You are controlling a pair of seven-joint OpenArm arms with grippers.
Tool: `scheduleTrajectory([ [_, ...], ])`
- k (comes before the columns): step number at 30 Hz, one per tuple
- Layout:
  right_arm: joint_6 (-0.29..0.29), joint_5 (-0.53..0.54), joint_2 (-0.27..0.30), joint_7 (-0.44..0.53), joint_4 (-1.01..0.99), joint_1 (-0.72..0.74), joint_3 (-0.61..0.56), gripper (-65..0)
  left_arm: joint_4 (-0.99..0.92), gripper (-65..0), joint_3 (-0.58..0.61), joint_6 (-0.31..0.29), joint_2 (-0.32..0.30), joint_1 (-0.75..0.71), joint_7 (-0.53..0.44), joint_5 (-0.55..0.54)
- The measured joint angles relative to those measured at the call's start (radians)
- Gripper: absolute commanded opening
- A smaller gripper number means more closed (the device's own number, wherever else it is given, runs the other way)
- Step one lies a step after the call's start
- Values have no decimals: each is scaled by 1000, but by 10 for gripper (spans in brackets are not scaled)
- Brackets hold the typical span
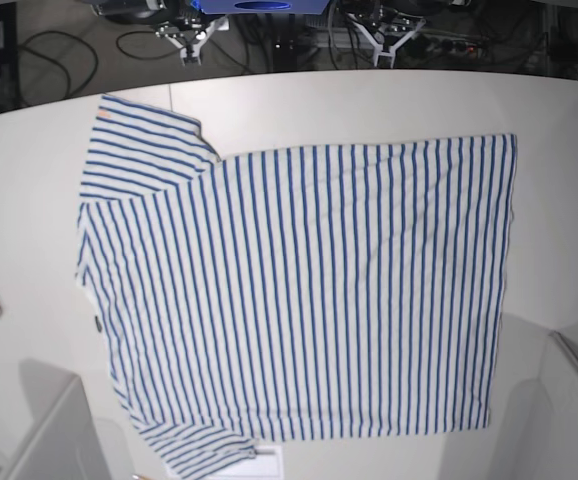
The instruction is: Fold the T-shirt properly
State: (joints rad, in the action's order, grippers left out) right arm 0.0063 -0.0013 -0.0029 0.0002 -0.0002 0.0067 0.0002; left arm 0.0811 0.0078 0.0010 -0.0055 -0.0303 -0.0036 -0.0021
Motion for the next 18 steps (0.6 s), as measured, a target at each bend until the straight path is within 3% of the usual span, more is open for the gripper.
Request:
scheduleTrajectory([
  [3,0,-1,0,3,2,-23,0,-431,-1,-643,-10,0,0,0,17,0],
  [5,0,-2,0,-2,0,-47,0,-614,-1,-642,-10,0,0,0,16,0],
  [6,0,-2,0,-2,-1,-55,0,-650,-1,-642,-10,0,0,-1,15,-1],
  [11,0,0,1,0,0,-57,0,-650,-1,-638,-10,0,0,-3,16,-1],
  [13,0,0,2,6,3,-49,0,-650,-1,-568,-10,0,0,-3,16,-1],
  [16,0,0,3,7,5,-51,0,-650,0,-388,-10,3,0,-10,11,-1],
  [17,0,0,3,6,5,-55,0,-650,1,-347,0,2,0,-18,6,-5],
  [18,0,0,2,6,5,-58,0,-650,4,-351,2,3,0,-28,8,6],
])
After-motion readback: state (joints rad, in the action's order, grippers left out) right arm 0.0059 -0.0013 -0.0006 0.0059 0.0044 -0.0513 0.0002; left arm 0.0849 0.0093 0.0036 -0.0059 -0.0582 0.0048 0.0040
